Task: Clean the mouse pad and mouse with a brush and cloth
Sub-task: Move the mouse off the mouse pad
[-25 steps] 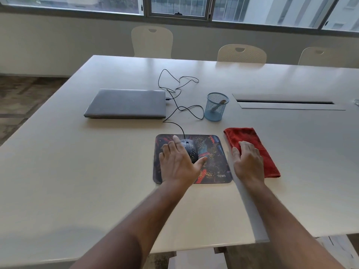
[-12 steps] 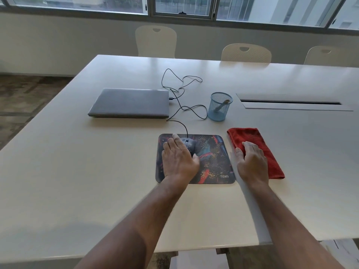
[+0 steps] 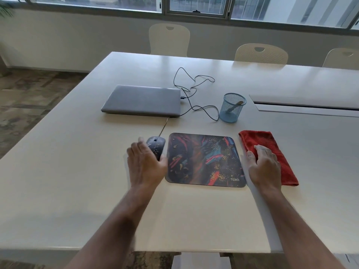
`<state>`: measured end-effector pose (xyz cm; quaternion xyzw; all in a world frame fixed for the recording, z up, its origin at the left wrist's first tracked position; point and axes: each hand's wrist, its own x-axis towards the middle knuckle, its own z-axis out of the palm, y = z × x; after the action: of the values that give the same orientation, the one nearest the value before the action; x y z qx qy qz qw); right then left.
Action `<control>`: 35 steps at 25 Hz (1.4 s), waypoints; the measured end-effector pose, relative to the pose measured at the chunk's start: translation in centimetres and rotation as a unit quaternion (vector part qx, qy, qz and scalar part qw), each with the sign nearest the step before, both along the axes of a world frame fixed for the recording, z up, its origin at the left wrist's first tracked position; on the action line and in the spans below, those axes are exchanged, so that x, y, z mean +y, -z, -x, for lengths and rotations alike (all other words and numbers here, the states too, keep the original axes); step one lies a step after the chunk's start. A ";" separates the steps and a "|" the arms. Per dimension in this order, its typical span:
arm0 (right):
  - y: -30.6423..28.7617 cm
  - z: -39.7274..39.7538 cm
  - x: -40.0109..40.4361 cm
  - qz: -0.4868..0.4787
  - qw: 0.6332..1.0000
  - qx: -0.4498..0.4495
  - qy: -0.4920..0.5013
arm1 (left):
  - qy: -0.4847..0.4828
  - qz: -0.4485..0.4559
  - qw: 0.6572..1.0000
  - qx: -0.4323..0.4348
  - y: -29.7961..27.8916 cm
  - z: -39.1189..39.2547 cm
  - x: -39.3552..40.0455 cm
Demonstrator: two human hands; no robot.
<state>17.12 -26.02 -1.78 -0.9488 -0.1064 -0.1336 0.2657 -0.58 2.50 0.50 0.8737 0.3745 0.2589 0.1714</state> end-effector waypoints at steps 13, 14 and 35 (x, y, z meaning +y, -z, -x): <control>-0.2 0.2 0.2 0.005 1.000 0.004 0.003 | -0.101 0.014 0.994 -0.026 1.1 2.5 6.1; -0.3 0.2 0.2 0.005 1.000 0.005 0.004 | -0.103 0.014 0.994 -0.027 1.2 2.5 6.3; -1.3 0.6 0.5 0.032 0.999 0.028 -0.012 | 0.098 -0.092 0.983 -0.122 -1.3 -2.6 1.3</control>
<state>16.47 -25.50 -0.47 -0.9587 -0.1148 -0.1001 0.2401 1.99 3.78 1.76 0.8802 0.2377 0.3787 0.1592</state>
